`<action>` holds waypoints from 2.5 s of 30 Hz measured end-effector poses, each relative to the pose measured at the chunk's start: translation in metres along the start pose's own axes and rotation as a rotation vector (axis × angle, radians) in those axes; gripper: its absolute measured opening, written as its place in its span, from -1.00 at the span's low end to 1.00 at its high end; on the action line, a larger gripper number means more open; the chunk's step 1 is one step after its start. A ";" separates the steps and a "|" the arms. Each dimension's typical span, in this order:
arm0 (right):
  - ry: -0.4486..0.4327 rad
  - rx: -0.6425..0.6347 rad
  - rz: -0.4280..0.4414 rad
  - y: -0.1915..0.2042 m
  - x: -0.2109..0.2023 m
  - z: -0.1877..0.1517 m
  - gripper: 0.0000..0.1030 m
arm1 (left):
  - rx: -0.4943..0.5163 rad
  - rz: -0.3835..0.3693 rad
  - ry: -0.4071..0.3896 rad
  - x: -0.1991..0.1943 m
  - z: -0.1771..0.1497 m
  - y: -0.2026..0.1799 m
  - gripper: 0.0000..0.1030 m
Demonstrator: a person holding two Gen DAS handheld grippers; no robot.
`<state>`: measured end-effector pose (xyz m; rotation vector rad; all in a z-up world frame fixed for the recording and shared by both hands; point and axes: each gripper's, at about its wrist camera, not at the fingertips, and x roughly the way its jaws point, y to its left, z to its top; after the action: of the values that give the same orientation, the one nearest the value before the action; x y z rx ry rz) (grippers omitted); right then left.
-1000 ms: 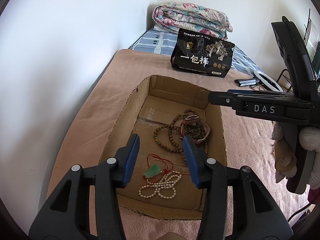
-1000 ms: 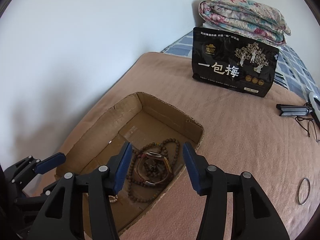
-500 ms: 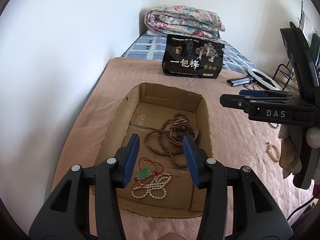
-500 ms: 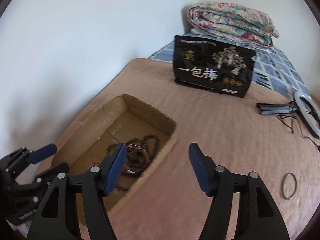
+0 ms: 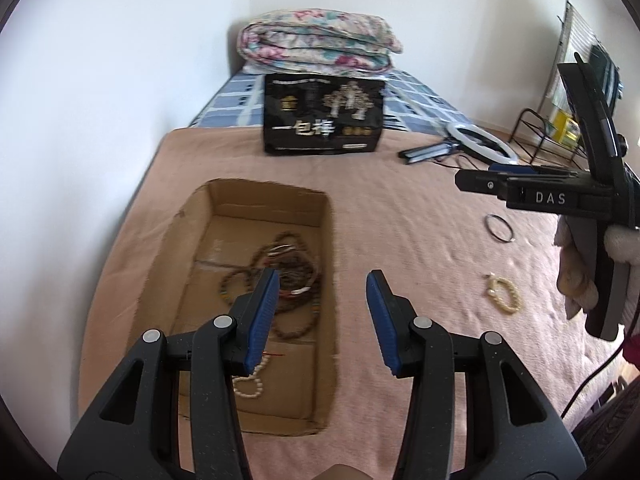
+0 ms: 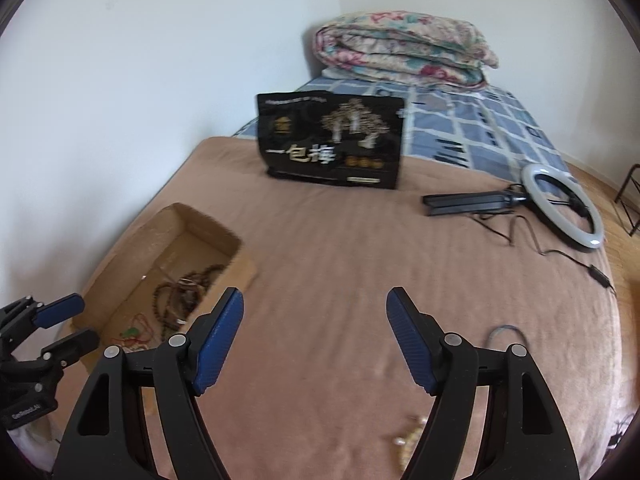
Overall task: Organize jewelry
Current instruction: 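Move both tools from the box to the bead bracelet and pearl earrings, then grasp a pearl stud earring with the left tool while the right tool grasps the bead bracelet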
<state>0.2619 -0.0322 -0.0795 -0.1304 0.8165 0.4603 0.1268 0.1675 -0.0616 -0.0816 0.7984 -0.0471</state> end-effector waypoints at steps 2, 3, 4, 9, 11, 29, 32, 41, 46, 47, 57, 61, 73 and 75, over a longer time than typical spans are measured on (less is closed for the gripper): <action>-0.006 0.010 -0.014 -0.014 -0.008 -0.003 0.44 | 0.014 -0.014 0.002 -0.001 0.002 -0.008 -0.10; -0.007 0.013 -0.018 -0.020 -0.011 -0.005 0.44 | 0.020 -0.022 0.004 -0.001 0.002 -0.013 -0.10; -0.007 0.018 -0.025 -0.027 -0.015 -0.007 0.44 | 0.026 -0.029 0.005 0.000 0.002 -0.018 -0.10; -0.009 0.053 -0.061 -0.061 -0.030 -0.018 0.44 | 0.062 -0.065 0.015 0.004 0.004 -0.041 -0.10; -0.007 0.065 -0.078 -0.076 -0.037 -0.025 0.44 | 0.077 -0.079 0.022 0.006 0.004 -0.051 -0.10; 0.204 0.088 -0.079 -0.135 -0.014 -0.110 0.44 | 0.188 -0.227 0.108 0.051 0.000 -0.130 -0.10; 0.240 0.040 -0.079 -0.126 -0.001 -0.119 0.44 | 0.204 -0.247 0.126 0.060 -0.002 -0.139 -0.10; 0.276 -0.009 -0.105 -0.121 0.019 -0.128 0.31 | 0.253 -0.290 0.175 0.090 -0.013 -0.167 -0.30; 0.284 -0.012 -0.099 -0.121 0.024 -0.131 0.19 | 0.293 -0.308 0.211 0.108 -0.023 -0.183 -0.38; 0.285 -0.015 -0.097 -0.120 0.024 -0.131 0.15 | 0.301 -0.310 0.216 0.111 -0.025 -0.186 -0.40; 0.300 -0.075 -0.105 -0.111 0.033 -0.134 -0.30 | 0.336 -0.315 0.250 0.142 -0.036 -0.207 -0.56; 0.303 -0.081 -0.120 -0.114 0.032 -0.135 -0.53 | 0.334 -0.306 0.254 0.151 -0.037 -0.210 -0.57; 0.307 -0.068 -0.116 -0.120 0.030 -0.136 -0.63 | 0.382 -0.265 0.256 0.169 -0.045 -0.221 -0.73; 0.309 -0.061 -0.114 -0.121 0.031 -0.136 -0.63 | 0.388 -0.258 0.254 0.171 -0.046 -0.222 -0.75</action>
<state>0.2427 -0.1685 -0.2024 -0.3082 1.0920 0.3620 0.2102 -0.0689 -0.1952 0.1929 1.0153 -0.4623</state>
